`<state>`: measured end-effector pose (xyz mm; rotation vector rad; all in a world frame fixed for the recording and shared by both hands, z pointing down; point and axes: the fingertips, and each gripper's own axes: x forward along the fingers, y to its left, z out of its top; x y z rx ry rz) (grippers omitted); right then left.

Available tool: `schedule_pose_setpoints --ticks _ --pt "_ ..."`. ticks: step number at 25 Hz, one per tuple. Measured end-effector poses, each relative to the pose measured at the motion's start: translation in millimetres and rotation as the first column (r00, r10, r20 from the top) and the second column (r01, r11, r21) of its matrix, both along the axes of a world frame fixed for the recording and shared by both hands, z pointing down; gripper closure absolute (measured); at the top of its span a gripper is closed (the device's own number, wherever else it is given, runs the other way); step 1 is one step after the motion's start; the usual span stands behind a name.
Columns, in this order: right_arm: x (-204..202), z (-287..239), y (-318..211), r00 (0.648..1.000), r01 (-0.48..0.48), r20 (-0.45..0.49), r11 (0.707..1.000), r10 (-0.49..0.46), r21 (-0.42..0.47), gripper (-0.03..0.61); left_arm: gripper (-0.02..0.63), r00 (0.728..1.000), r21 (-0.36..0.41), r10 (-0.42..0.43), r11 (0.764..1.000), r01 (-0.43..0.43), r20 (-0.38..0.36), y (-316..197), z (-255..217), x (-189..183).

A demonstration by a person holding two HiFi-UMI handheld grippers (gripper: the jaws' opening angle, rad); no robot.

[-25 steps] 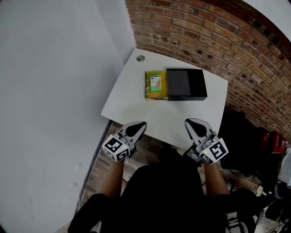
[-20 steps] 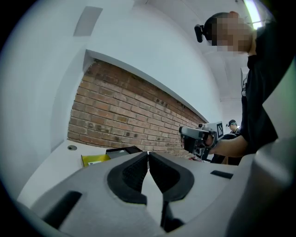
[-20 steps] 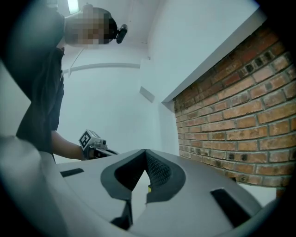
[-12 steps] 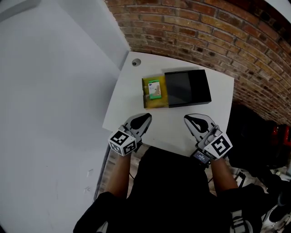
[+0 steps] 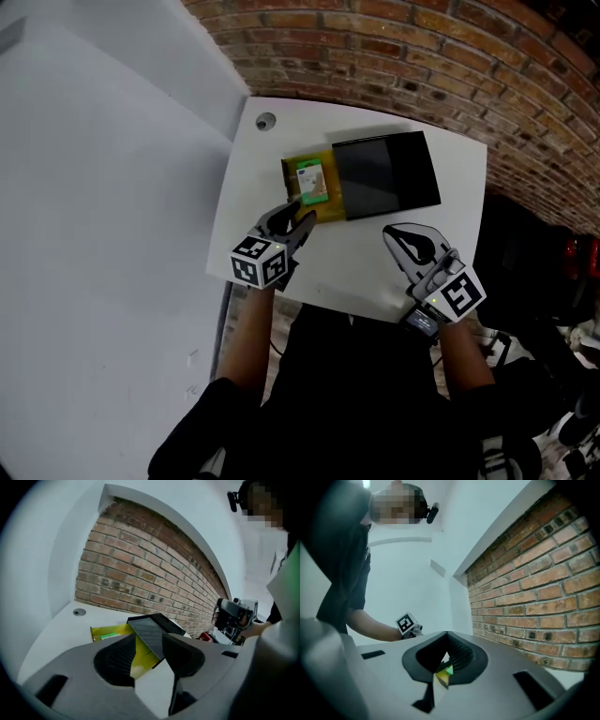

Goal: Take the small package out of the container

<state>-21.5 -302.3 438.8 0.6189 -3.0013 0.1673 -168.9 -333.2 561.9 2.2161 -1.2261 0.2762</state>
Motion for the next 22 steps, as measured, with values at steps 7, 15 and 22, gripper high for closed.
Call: schedule_pose_setpoints --ticks 7,15,22 --pt "-5 12 -24 0.999 -0.029 -0.030 0.999 0.028 -0.015 0.572 0.371 0.999 -0.143 -0.030 0.989 0.034 0.030 -32 46 0" --pt "-11 28 -46 0.998 -0.038 -0.061 0.998 0.035 -0.053 0.572 0.287 0.995 -0.274 -0.070 0.958 0.087 0.071 -55 84 3" --pt "-18 37 -62 0.998 -0.032 -0.062 0.997 0.027 -0.073 0.572 0.256 0.986 -0.334 -0.121 0.930 0.153 0.116 -67 111 0"
